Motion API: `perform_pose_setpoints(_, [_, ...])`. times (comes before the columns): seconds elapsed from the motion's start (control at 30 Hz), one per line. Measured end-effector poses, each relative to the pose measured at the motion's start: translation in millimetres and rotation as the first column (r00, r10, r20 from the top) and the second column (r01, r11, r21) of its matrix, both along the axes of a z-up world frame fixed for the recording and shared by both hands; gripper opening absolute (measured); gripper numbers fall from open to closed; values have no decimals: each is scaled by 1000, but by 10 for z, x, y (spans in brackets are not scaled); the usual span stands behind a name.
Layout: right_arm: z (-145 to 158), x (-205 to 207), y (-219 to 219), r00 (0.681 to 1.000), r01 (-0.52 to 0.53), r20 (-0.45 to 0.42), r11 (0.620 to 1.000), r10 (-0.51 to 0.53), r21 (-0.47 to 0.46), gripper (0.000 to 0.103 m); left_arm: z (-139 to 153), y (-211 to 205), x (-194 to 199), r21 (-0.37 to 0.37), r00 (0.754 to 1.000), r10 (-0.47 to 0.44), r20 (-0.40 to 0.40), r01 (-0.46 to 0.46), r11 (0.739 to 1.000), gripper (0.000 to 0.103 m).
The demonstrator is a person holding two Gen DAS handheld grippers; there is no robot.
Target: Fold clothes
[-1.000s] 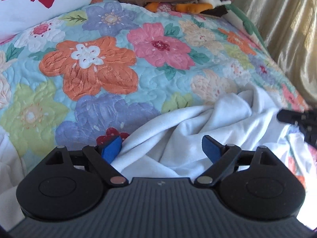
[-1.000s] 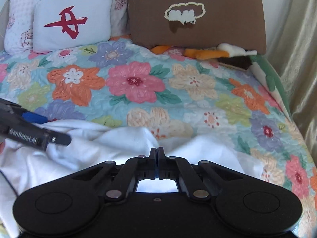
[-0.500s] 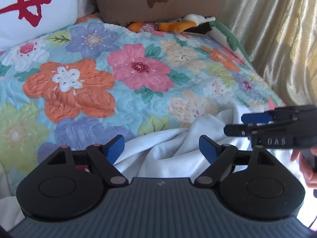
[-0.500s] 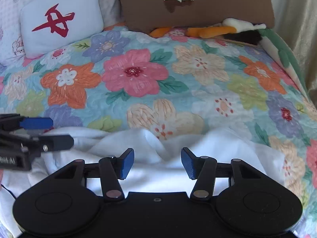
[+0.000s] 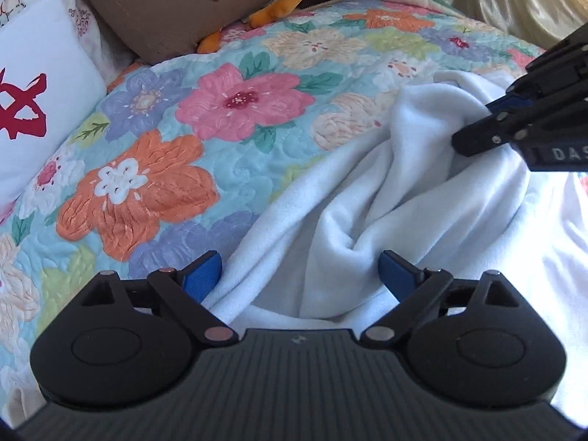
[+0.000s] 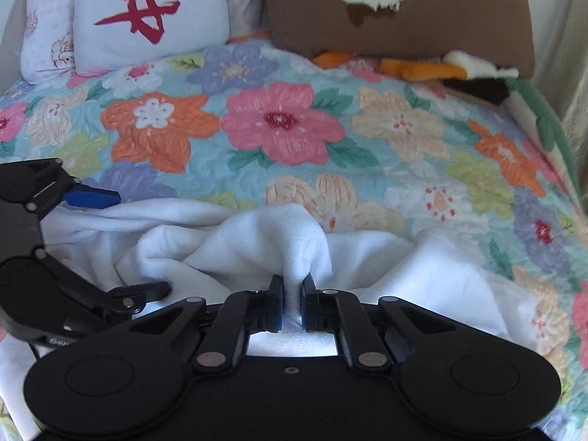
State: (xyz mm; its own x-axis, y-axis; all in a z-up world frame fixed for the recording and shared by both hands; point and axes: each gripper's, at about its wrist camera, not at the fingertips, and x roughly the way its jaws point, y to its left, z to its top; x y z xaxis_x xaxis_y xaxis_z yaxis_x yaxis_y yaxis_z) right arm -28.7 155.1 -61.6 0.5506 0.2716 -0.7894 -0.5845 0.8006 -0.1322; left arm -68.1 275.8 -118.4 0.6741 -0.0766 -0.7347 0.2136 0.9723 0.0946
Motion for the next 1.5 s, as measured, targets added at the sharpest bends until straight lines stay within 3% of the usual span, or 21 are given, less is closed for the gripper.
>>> perform_pose_setpoints(0.13, [152,-274,-124,998,-16,-55,999,14,-43,9,234,34,-279,-27,989,-90,119,93,995,92])
perform_pose_setpoints(0.2, [93,-354,-212,990,0,-138,998,-8,-61,10,308,93,-344,-115,992,-86,92,97,989,92])
perform_pose_setpoints(0.27, [-8,-436,-289,978,20,-208,998,-31,-55,10,327,192,-395,-254,996,-73,51,83,964,92])
perform_pose_setpoints(0.33, [-103,-514,-336,960,28,-278,999,-40,-45,12,315,202,-436,-310,996,-82,28,86,947,92])
perform_pose_setpoints(0.5, [-177,-571,-391,927,45,-373,999,-46,-11,17,218,-95,-465,-216,987,-154,37,158,964,96])
perform_pose_setpoints(0.6, [-207,-563,-457,910,58,-412,998,-44,20,18,143,-229,-443,-227,984,-174,28,176,958,97])
perform_pose_setpoints(0.63, [-219,-563,-484,904,61,-426,998,-42,31,18,130,-273,-465,-228,977,-208,42,212,950,89])
perform_pose_setpoints(0.67, [-207,-552,-514,901,72,-432,996,-45,45,18,123,-320,-502,-214,967,-246,67,255,943,71])
perform_pose_setpoints(0.7, [-166,-528,-548,902,89,-429,994,-55,60,20,115,-361,-521,-201,960,-270,75,280,939,61])
perform_pose_setpoints(0.77, [-83,-481,-617,903,124,-423,988,-75,91,31,102,-411,-508,-182,962,-270,47,274,944,35])
perform_pose_setpoints(0.8, [-42,-457,-651,904,141,-420,984,-84,106,42,97,-413,-497,-183,965,-260,31,261,948,28])
perform_pose_setpoints(0.87, [41,-410,-720,904,175,-415,975,-104,137,53,92,-397,-499,-183,968,-250,25,250,951,22])
perform_pose_setpoints(0.93, [123,-363,-788,904,208,-410,964,-124,168,62,96,-377,-510,-183,969,-245,28,246,952,20])
perform_pose_setpoints(1.07, [255,-252,-919,896,281,-410,933,-171,225,63,129,-386,-527,-164,967,-252,38,255,953,20])
perform_pose_setpoints(1.2, [176,-81,-965,859,429,-420,860,-294,276,64,136,-410,-532,-141,966,-255,46,259,955,20])
perform_pose_setpoints(1.27, [154,-45,-952,844,480,-416,822,-338,306,64,159,-367,-528,-165,967,-247,59,253,953,20])
perform_pose_setpoints(1.4, [53,-15,-765,832,454,-462,855,-306,251,64,204,-233,-513,-234,972,-222,76,233,944,19])
perform_pose_setpoints(1.5, [-83,38,-723,797,483,-516,844,-314,233,64,220,-188,-487,-255,977,-200,69,211,944,19])
